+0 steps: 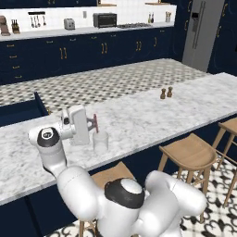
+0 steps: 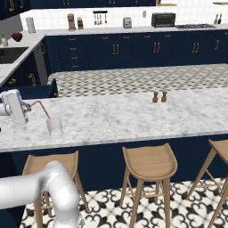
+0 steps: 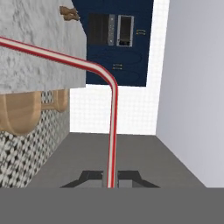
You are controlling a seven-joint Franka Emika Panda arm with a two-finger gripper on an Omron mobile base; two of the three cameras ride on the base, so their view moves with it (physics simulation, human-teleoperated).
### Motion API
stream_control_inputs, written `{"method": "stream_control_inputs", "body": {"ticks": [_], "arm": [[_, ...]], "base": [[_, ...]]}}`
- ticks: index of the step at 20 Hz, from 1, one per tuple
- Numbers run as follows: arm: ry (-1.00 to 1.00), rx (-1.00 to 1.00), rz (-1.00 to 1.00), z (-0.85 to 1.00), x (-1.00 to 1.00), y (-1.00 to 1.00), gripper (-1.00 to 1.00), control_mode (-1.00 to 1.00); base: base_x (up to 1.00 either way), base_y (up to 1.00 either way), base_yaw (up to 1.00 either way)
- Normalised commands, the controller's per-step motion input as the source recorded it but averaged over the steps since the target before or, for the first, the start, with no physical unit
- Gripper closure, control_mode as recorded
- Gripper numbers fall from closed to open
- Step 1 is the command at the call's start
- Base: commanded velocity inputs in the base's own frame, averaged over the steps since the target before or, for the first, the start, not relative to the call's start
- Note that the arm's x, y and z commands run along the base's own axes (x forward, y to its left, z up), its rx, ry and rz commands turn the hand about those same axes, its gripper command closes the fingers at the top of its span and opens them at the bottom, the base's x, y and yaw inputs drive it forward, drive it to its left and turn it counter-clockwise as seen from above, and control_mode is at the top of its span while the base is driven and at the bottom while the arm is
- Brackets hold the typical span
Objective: Take a straw from the drawer in front and place it inside the glass cup on the dining counter.
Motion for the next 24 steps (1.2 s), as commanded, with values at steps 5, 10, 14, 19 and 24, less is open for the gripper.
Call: {"method": "stream_control_inputs", "body": {"ticks": [5, 10, 14, 19, 24], "arm": [[0.02, 0.03, -0.01, -0.03, -0.01, 0.00, 1.00, -1.00], [0.06, 0.00, -0.05, -0.05, 0.07, -0.01, 1.00, -1.00], [0.09, 0.00, -0.04, -0.21, 0.37, -0.09, 1.00, -1.00], [0.07, 0.03, 0.00, -0.28, 0.44, -0.05, 1.00, -1.00], [0.05, 0.02, 0.00, -0.28, 0.32, 0.00, 1.00, -1.00]], "base": [[0.00, 0.00, 0.00], [0.00, 0.00, 0.00], [0.00, 0.00, 0.00], [0.00, 0.00, 0.00], [0.00, 0.00, 0.00]]}}
